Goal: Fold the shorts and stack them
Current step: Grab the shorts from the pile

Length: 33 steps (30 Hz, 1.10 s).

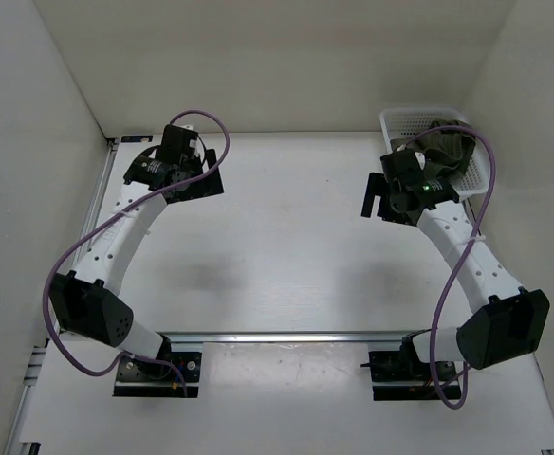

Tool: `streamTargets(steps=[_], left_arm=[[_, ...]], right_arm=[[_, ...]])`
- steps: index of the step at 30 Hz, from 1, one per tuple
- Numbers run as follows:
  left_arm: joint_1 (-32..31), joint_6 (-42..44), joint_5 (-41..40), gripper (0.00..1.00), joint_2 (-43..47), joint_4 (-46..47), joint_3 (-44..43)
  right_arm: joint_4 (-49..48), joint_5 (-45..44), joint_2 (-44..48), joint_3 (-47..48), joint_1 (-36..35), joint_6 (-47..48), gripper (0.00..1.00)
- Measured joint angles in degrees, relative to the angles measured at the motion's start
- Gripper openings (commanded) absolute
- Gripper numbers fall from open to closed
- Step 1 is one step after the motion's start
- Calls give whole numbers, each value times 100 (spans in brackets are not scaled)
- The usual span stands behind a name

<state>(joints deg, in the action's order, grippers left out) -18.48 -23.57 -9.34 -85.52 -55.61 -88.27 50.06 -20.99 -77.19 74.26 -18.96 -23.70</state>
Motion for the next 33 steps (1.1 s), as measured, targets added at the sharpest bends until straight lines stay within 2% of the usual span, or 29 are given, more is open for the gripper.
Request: streamTargets(steps=[12,14,16,23,30,33], left_arm=[[2,0,203,100,61,35,-2],[2,0,232,100,63,37,-2],[2,0,238,100,63,35,-2],[2,-46,289,100,-55,11,-151],[2,-133,197,100,-411,-92,-540],[2,-173,90,100,-494,-160,-643]], right_arm=[[-2,-267,87,4,212,-240,99],[-11,-299,13,140,507,-286,95],[50,-201,-177,422,839,-286,94],[-197,726,-1856,2380,2240,-284,99],[-70,1460,-3901,4343,2575,-284,98],[-39,1711,-4715,5132,2618,-293,93]])
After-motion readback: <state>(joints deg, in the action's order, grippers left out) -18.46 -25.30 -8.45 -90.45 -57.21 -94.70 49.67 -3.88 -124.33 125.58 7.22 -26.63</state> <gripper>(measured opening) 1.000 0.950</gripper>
